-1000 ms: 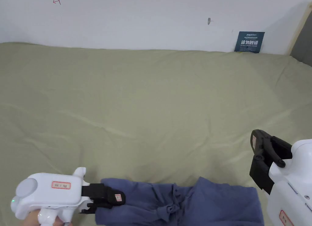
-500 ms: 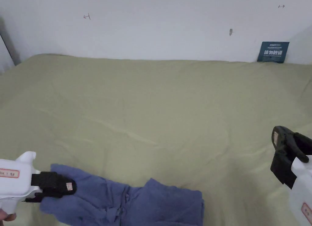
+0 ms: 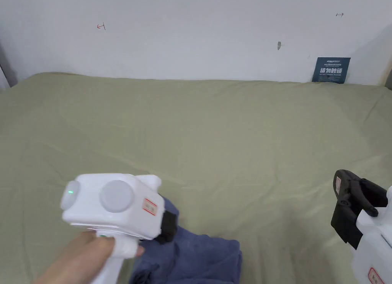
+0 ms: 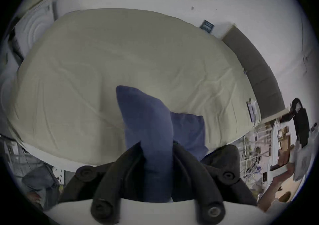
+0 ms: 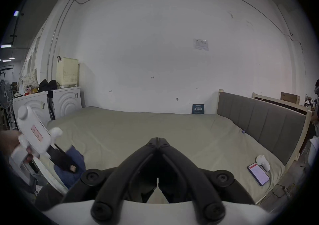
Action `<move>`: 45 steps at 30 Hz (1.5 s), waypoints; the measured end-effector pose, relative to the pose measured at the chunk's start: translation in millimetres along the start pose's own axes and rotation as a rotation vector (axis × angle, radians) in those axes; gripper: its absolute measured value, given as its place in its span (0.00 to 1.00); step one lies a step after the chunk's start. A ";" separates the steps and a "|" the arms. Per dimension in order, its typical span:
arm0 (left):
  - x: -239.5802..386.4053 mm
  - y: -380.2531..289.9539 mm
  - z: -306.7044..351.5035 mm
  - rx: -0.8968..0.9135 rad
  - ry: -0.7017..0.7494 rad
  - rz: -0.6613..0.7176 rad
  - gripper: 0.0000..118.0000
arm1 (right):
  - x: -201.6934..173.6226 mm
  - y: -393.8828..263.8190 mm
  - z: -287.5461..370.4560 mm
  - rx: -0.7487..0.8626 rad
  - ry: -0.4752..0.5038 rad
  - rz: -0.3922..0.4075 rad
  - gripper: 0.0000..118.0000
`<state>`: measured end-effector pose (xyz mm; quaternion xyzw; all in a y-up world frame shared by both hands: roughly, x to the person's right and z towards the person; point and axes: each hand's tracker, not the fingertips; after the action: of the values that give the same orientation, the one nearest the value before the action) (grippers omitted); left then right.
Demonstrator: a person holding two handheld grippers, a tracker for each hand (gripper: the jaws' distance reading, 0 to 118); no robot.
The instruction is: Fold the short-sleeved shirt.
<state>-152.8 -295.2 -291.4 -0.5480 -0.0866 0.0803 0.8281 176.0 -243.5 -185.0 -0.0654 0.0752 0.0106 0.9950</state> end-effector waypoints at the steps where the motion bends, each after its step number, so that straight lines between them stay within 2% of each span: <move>1: 22.2 -4.7 -12.5 -0.002 0.020 -0.045 0.11 | 2.3 -1.5 1.1 -0.002 -0.004 -0.007 0.01; 2: 32.6 -5.4 -23.7 -0.009 0.028 -0.064 0.14 | 3.9 -2.5 2.0 -0.004 -0.009 -0.010 0.01; 3: 43.5 -7.0 -38.0 -0.018 0.017 -0.071 0.25 | 5.9 -3.7 2.9 -0.008 -0.013 -0.014 0.01; 4: 54.1 -8.9 -51.6 -0.025 0.001 -0.088 0.64 | 7.9 -4.6 3.9 -0.012 -0.017 -0.017 0.01; 5: 68.0 -12.5 -61.7 -0.027 -0.030 -0.105 0.91 | 9.4 -5.5 4.7 -0.015 -0.024 -0.018 0.01; 6: 77.4 -14.3 -75.3 -0.046 -0.052 -0.119 1.00 | 11.7 -6.6 5.5 -0.019 -0.030 -0.021 0.01; 8: 83.6 -12.9 -80.9 -0.008 -0.097 -0.131 0.98 | 15.7 -7.8 6.4 -0.031 -0.039 -0.029 0.01; 11: 86.7 -6.3 -63.7 0.007 -0.157 -0.068 0.97 | 21.2 -9.3 8.7 -0.038 -0.053 -0.020 0.01; 15: 51.7 -4.4 -28.1 0.102 -0.255 0.027 0.82 | 22.9 -7.9 8.1 -0.040 -0.066 -0.037 0.01; 17: 34.4 -4.4 -26.3 0.118 -0.344 0.101 0.10 | 22.8 -8.2 5.1 -0.045 -0.061 -0.054 0.01; 18: 27.7 -4.3 -28.5 0.115 -0.363 0.129 0.00 | 22.1 -8.3 3.8 -0.050 -0.058 -0.058 0.01; 20: 19.4 -9.1 -45.3 0.042 -0.413 0.111 0.00 | 17.9 -8.1 3.3 -0.055 -0.053 -0.063 0.01; 24: 12.6 -42.0 -102.2 -0.072 -0.560 0.178 0.00 | 11.9 -12.5 2.2 -0.081 -0.036 -0.059 0.01; 28: -1.1 -71.2 -161.3 -0.137 -0.584 0.227 0.00 | 7.5 -19.1 -2.5 -0.135 0.003 -0.088 0.01; 31: -7.7 -71.8 -160.6 -0.119 -0.645 0.283 0.00 | 2.8 -24.7 -6.5 -0.192 0.062 -0.113 0.01; 34: -5.7 -61.1 -137.7 -0.107 -0.627 0.239 0.00 | -2.2 -32.5 -17.2 -0.275 0.147 -0.155 0.01; 36: -13.5 -54.3 -107.3 -0.045 -0.627 0.166 0.00 | -5.6 -39.0 -29.7 -0.330 0.232 -0.249 0.01; 39: -41.9 -43.7 -62.7 0.026 -0.609 0.177 0.00 | -9.7 -62.1 -63.1 -0.482 0.448 -0.480 0.01; 43: -97.6 -38.6 -30.4 0.093 -0.475 0.184 0.00 | -29.4 -117.0 -109.4 -0.682 0.705 -0.677 0.01; 45: -121.0 -35.7 -32.4 0.078 -0.443 0.192 0.00 | -39.9 -144.9 -127.1 -0.751 0.774 -0.758 0.01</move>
<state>-261.5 -365.6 -277.6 -0.4904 -0.2105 0.2803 0.7979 122.2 -404.3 -285.0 -0.4291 0.3905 -0.3394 0.7404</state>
